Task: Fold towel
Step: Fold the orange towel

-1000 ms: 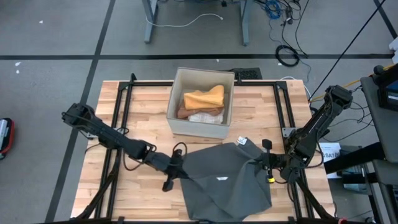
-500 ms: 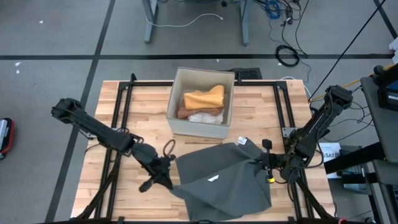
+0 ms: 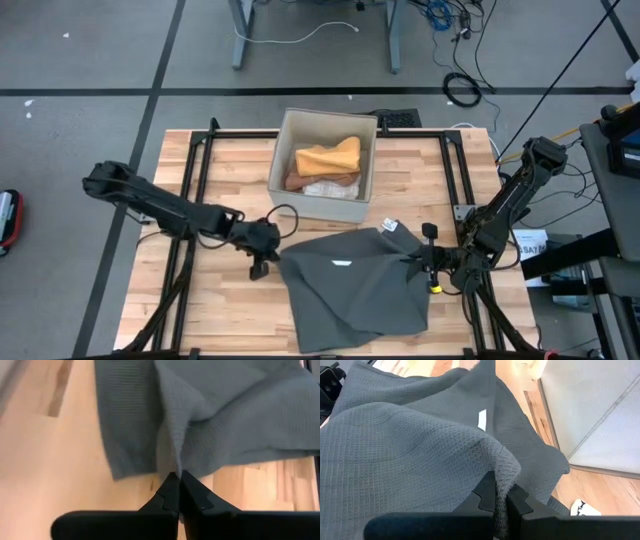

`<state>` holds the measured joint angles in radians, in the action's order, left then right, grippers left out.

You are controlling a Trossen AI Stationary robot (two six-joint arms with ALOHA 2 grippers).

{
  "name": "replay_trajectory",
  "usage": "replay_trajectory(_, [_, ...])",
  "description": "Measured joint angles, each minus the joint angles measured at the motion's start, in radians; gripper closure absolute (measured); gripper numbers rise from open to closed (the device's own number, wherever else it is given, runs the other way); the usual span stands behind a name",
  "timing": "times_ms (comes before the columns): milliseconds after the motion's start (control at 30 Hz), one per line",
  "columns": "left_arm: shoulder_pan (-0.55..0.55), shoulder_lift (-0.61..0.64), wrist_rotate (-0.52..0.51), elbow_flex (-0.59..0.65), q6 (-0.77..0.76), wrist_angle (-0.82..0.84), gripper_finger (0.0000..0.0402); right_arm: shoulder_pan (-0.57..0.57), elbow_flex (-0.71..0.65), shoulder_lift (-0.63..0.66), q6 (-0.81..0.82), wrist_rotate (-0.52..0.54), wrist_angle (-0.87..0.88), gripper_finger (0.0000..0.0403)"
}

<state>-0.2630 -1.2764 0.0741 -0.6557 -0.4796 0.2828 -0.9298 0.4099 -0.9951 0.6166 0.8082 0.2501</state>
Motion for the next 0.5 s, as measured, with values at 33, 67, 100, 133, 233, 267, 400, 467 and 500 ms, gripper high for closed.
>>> replay_trajectory(33, [0.012,-0.017,0.017,0.012,0.014,-0.037,0.0401,0.000,0.000,0.000,0.000,0.001,0.000,0.0403])
replay_trajectory(67, [0.023,-0.034,0.042,0.020,0.025,-0.080,0.0401,0.000,0.000,0.000,0.000,0.001,0.000,0.0403])
replay_trajectory(100, [0.033,-0.048,0.070,0.027,0.040,-0.123,0.0401,0.000,0.000,0.000,0.000,0.001,0.000,0.0403])
replay_trajectory(133, [0.041,-0.064,0.100,0.032,0.051,-0.165,0.0401,0.000,0.000,0.000,0.000,0.001,0.000,0.0403])
replay_trajectory(233, [0.056,-0.116,0.213,0.043,0.089,-0.292,0.0401,0.000,0.000,0.000,0.001,0.001,0.000,0.0403])
replay_trajectory(267, [0.058,-0.133,0.266,0.044,0.107,-0.352,0.0401,0.000,0.000,0.000,0.000,0.001,0.000,0.0403])
replay_trajectory(400, [0.043,-0.154,0.541,0.039,0.125,-0.755,0.0401,0.000,0.000,0.000,0.000,0.002,0.000,0.0403])
replay_trajectory(467, [0.027,-0.154,0.616,0.025,0.103,-0.928,0.0401,0.000,0.000,0.000,0.000,0.002,0.002,0.0403])
replay_trajectory(500, [0.021,-0.153,0.647,0.016,0.092,-0.983,0.0401,0.000,0.000,0.000,0.000,0.001,0.003,0.0403])
